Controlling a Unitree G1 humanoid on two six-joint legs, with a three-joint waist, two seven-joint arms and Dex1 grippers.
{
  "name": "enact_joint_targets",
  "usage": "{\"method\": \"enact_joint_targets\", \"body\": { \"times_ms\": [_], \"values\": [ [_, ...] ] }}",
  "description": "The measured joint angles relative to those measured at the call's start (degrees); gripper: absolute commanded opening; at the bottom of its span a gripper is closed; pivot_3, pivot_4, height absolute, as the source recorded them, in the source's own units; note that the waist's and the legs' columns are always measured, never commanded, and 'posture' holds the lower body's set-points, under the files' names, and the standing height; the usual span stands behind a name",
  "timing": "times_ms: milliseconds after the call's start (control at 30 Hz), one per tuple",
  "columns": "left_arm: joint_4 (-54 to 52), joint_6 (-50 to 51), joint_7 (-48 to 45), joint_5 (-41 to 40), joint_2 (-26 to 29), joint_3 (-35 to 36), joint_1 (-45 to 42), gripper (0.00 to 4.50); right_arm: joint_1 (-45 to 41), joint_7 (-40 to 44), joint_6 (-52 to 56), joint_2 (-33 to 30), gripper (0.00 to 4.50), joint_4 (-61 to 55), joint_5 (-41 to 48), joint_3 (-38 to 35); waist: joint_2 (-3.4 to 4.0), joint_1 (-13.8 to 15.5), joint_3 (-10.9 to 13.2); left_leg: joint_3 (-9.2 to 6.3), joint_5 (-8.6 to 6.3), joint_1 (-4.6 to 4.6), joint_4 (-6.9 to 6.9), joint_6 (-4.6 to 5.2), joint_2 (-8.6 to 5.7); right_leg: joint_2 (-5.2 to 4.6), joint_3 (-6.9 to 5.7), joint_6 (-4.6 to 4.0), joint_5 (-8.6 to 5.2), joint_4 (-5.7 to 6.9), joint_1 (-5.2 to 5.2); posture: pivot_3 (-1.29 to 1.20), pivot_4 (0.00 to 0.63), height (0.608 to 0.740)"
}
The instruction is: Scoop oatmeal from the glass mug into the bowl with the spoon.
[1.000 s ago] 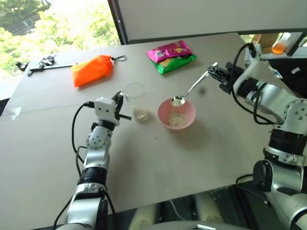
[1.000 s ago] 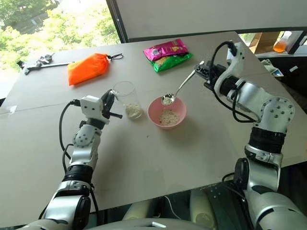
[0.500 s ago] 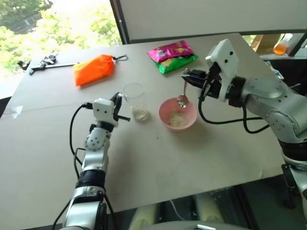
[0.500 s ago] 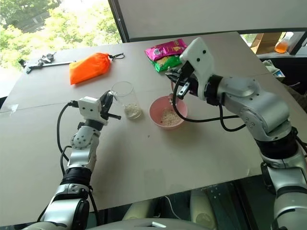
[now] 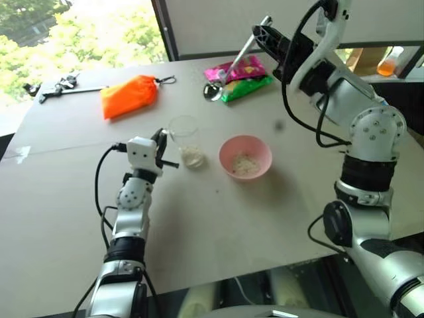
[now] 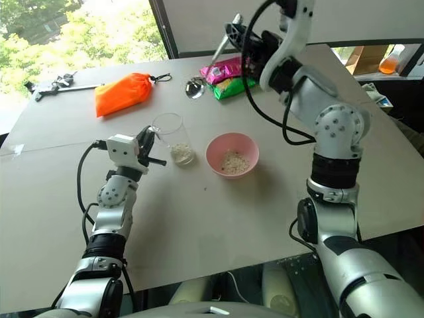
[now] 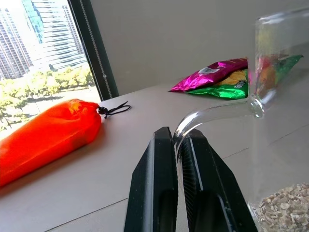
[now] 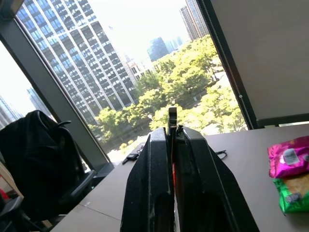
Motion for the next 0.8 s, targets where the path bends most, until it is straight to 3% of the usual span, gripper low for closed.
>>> {"method": "enact_joint_targets", "body": {
  "times_ms": [200,500,600,700,800],
  "values": [
    [-1.07,0.52,0.41,0.03,-0.01,-0.09,0.64,0.13,-0.05,0.88,0.07,2.45,0.00,0.84,-1.16,4.00,-0.01,0.00,0.00,-0.02,0.00,-0.01,0.05,0.00,-0.03,-0.01,-0.04,0.00,0.00,0.02,0.02,0.00,0.150,0.740],
    [-2.02,0.58,1.24,0.38,-0.15,-0.12,1.44,0.13,5.78,4.89,-4.03,6.60,0.00,5.90,-10.77,13.16,0.00,-0.09,-0.01,-0.02,0.00,0.00,0.06,0.00,-0.02,0.01,-0.05,0.00,0.00,0.05,0.01,0.00,0.150,0.740],
    [-2.07,0.57,1.29,0.42,-0.18,-0.12,1.45,0.07,5.78,5.84,-5.17,7.58,0.96,7.20,-11.92,13.12,0.00,-0.10,-0.01,-0.02,0.00,0.00,0.06,0.00,-0.02,0.01,-0.05,0.00,0.00,0.04,0.01,0.00,0.150,0.740],
    [-2.07,0.57,1.28,0.43,-0.17,-0.11,1.48,0.07,5.62,6.70,-6.36,7.78,2.27,7.20,-12.25,12.48,0.00,-0.09,-0.01,-0.02,0.01,0.00,0.06,-0.01,-0.02,0.01,-0.05,0.00,0.00,0.04,0.02,0.00,0.150,0.740],
    [-2.07,0.54,1.25,0.41,-0.16,-0.06,1.50,0.07,4.45,7.37,-6.61,7.53,2.27,7.07,-11.80,10.75,0.00,-0.08,-0.01,-0.03,0.00,0.00,0.06,-0.01,-0.02,0.01,-0.06,0.00,0.00,0.05,0.02,0.00,0.150,0.740]
  ]
}}
